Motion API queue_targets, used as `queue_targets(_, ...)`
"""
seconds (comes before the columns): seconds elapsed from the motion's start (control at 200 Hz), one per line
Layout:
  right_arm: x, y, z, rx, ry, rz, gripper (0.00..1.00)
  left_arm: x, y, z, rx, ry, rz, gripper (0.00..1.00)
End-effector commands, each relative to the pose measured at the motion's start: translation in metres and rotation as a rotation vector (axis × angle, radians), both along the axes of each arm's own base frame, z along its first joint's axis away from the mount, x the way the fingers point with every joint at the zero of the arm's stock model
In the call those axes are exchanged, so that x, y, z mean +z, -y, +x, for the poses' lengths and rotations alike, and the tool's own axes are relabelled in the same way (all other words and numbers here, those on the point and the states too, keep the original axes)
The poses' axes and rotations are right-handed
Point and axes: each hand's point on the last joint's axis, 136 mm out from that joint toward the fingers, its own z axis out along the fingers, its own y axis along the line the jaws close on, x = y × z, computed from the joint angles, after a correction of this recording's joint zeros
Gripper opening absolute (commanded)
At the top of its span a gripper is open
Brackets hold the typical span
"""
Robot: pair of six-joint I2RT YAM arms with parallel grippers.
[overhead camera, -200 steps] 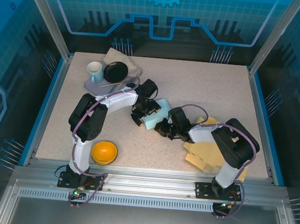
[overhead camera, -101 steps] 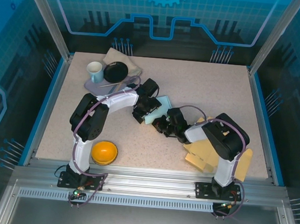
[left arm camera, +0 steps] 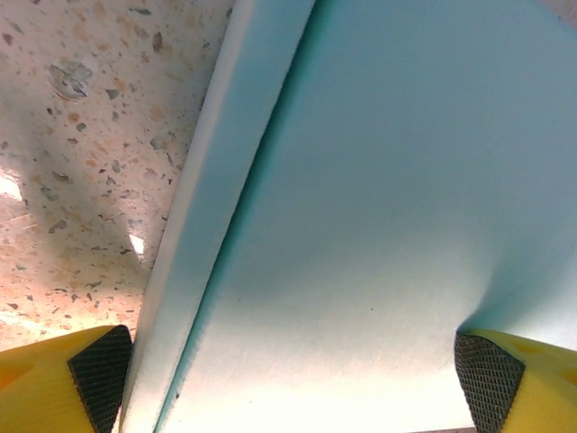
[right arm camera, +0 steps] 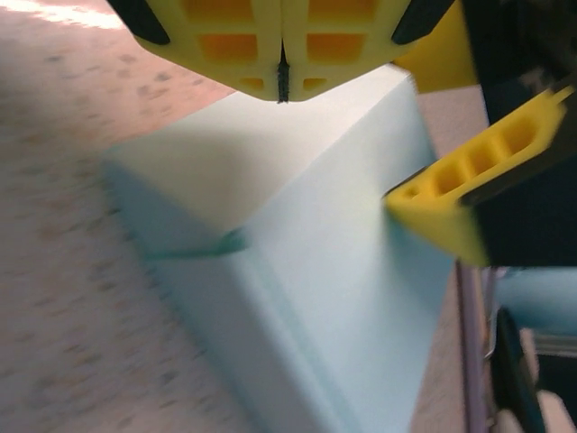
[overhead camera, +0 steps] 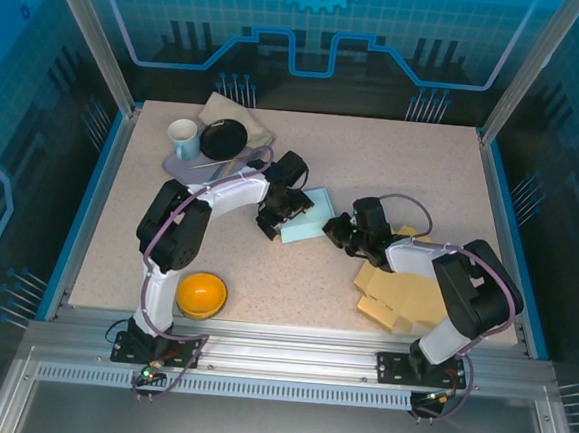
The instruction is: Fold the paper box
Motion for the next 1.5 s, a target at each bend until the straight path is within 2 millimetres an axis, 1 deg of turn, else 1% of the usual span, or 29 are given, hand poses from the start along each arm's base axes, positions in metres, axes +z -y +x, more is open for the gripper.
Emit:
queue_targets(0.0, -0.026, 0.015, 0.002, -0.009, -0.062, -0.067, 0.05, -0.036, -0.02, -0.043, -0.023, -0.201, 0.103, 0.96)
queue_targets(0.11, -0.026, 0.005, 0.022, 0.006, -0.006, -0.054, 0.05, -0.038, -0.018, -0.044, -0.029, -0.201, 0.095, 0.96)
queue_targets(0.22, -0.026, -0.004, 0.037, 0.02, 0.041, -0.039, 0.05, -0.041, -0.013, -0.044, -0.041, -0.198, 0.084, 0.96)
queue_targets(0.345, -0.029, -0.011, 0.042, 0.035, 0.038, -0.019, 0.05, -0.043, -0.007, -0.045, -0.06, -0.203, 0.07, 0.96)
queue_targets(0.445, -0.03, -0.013, 0.043, 0.064, 0.025, -0.022, 0.05, -0.042, -0.004, -0.045, -0.067, -0.208, 0.058, 0.95)
queue_targets(0.5, -0.034, -0.011, 0.042, 0.084, -0.005, -0.041, 0.06, -0.034, -0.001, -0.043, -0.089, -0.192, 0.053, 0.95)
queue_targets(0.59, -0.038, -0.007, 0.044, 0.118, -0.031, -0.057, 0.06, -0.015, -0.003, -0.036, -0.126, -0.141, 0.079, 0.96)
queue_targets(0.635, -0.047, -0.002, 0.038, 0.134, -0.07, -0.064, 0.06, -0.006, -0.006, -0.032, -0.139, -0.112, 0.093, 0.96)
queue_targets(0.645, -0.042, -0.004, 0.044, 0.136, -0.056, -0.058, 0.06, -0.004, -0.007, -0.031, -0.142, -0.104, 0.096, 0.96)
queue_targets(0.655, -0.041, -0.005, 0.046, 0.14, -0.054, -0.055, 0.06, -0.002, -0.008, -0.03, -0.145, -0.097, 0.098, 0.96)
queue_targets(0.715, -0.043, -0.003, 0.047, 0.166, -0.07, -0.049, 0.06, 0.009, -0.009, -0.024, -0.174, -0.055, 0.103, 0.96)
queue_targets(0.805, -0.044, -0.003, 0.048, 0.212, -0.086, -0.04, 0.07, 0.017, -0.004, -0.016, -0.234, -0.005, 0.085, 0.96)
queue_targets(0.91, -0.044, -0.004, 0.05, 0.268, -0.097, -0.037, 0.07, 0.022, 0.008, -0.008, -0.331, 0.04, 0.019, 0.96)
queue_targets(1.01, -0.044, 0.0, 0.05, 0.29, -0.105, -0.055, 0.07, 0.034, 0.015, -0.002, -0.414, 0.108, -0.003, 0.96)
queue_targets(1.246, -0.041, 0.014, 0.05, 0.269, -0.113, -0.071, 0.07, 0.058, -0.005, 0.006, -0.452, 0.161, 0.096, 0.97)
queue_targets(1.311, -0.038, 0.015, 0.05, 0.273, -0.112, -0.076, 0.07, 0.069, -0.01, 0.011, -0.466, 0.202, 0.113, 0.97)
queue_targets(1.401, -0.029, 0.018, 0.049, 0.287, -0.102, -0.103, 0.07, 0.088, -0.019, 0.023, -0.481, 0.283, 0.112, 0.96)
queue_targets(1.491, -0.021, 0.021, 0.051, 0.295, -0.096, -0.133, 0.07, 0.102, -0.035, 0.041, -0.483, 0.36, 0.123, 0.94)
